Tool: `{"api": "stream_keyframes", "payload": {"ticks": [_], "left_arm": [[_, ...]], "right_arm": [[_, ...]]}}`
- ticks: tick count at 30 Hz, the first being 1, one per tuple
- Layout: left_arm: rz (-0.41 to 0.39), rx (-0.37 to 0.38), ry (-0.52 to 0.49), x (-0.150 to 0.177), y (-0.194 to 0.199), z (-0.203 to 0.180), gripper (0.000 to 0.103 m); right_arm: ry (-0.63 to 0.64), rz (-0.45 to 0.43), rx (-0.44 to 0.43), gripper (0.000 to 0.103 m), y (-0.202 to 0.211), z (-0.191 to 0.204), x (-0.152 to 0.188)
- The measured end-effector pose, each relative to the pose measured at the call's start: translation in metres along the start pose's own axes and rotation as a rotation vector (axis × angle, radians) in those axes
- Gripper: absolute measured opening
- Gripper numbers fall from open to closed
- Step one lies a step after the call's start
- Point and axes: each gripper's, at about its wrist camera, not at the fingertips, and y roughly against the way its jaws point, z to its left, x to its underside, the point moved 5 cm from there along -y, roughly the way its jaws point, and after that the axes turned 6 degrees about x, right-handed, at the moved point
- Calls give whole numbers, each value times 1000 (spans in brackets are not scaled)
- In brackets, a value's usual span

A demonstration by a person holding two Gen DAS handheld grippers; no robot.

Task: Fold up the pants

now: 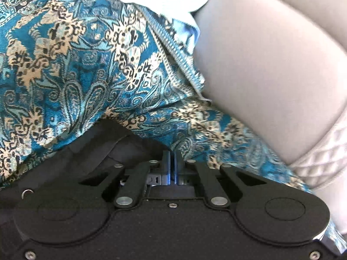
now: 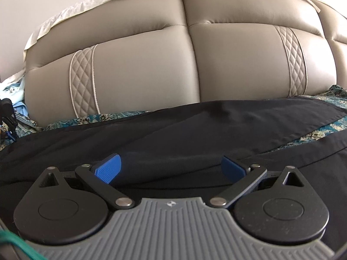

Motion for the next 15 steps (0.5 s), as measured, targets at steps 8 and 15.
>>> {"api": "stream_keyframes", "payload": {"ticks": [8,15], "left_arm": [[-83,234,-70,22,86,45,3],[-168,371,-87,62,132,95,3]], "right_arm": [[-80,62,-157,103,28,10,9],[-285,170,-378,97,53,67,6]]}}
